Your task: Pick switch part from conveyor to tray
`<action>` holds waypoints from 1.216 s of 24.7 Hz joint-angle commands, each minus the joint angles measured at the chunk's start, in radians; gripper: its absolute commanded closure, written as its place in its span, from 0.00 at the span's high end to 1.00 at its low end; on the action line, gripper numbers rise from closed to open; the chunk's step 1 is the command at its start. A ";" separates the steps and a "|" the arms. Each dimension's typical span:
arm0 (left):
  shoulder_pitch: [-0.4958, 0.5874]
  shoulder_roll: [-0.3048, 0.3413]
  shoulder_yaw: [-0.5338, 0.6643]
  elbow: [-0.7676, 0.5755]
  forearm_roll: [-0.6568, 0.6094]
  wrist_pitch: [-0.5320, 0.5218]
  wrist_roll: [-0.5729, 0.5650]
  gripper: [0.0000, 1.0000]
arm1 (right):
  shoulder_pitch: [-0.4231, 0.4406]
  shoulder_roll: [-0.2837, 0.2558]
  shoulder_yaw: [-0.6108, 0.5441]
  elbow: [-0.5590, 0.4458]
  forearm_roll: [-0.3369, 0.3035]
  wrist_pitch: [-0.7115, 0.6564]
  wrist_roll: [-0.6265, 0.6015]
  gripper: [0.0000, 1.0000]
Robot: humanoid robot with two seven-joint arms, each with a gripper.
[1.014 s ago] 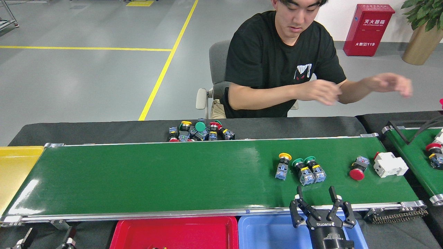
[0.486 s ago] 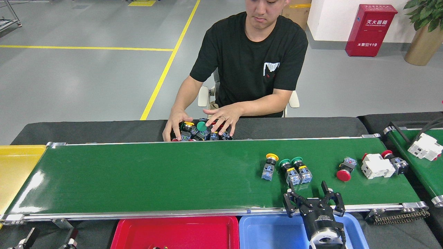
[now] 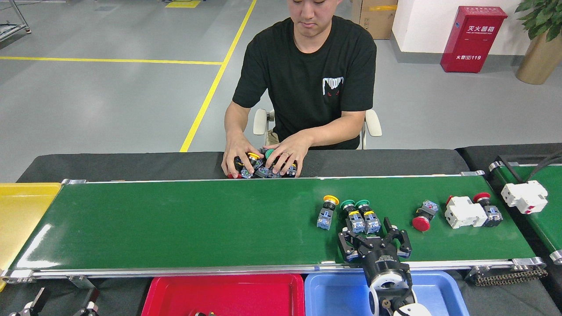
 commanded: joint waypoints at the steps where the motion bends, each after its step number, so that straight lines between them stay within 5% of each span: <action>1: -0.005 0.014 0.001 -0.009 0.001 -0.005 0.007 1.00 | -0.019 -0.011 0.014 -0.009 -0.001 -0.014 0.000 0.29; 3: -0.003 0.014 0.002 -0.009 0.001 -0.003 0.007 1.00 | -0.014 -0.011 0.014 -0.009 -0.001 -0.058 0.000 0.16; 6: -0.002 0.014 0.002 -0.009 0.001 -0.005 0.007 1.00 | -0.002 -0.009 0.012 -0.046 -0.002 -0.104 -0.002 0.14; 12: 0.001 0.013 0.002 -0.013 0.001 -0.003 0.007 1.00 | 0.171 -0.014 0.044 -0.339 0.001 -0.360 -0.008 0.16; 13: 0.001 0.013 0.002 -0.015 0.001 -0.003 0.007 1.00 | 0.205 -0.009 0.072 -0.371 0.004 -0.440 -0.008 0.24; 14: 0.003 0.013 0.002 -0.015 0.001 -0.003 0.007 1.00 | 0.227 -0.008 0.112 -0.380 0.004 -0.511 -0.009 0.44; 16: 0.003 0.013 0.001 -0.015 0.001 -0.003 0.007 1.00 | 0.234 0.008 0.210 -0.374 0.005 -0.555 -0.023 1.00; 20: -0.002 0.011 -0.002 -0.018 -0.001 -0.003 0.005 1.00 | 0.234 0.017 0.278 -0.339 0.007 -0.547 -0.037 1.00; 25: -0.046 0.008 -0.136 -0.030 -0.003 0.003 -0.001 1.00 | 0.245 -0.026 0.149 -0.368 0.010 -0.394 -0.055 0.99; 30: -0.170 -0.003 -0.350 -0.046 -0.078 0.032 -0.015 1.00 | 0.342 -0.040 0.054 -0.380 0.027 0.200 -0.239 0.98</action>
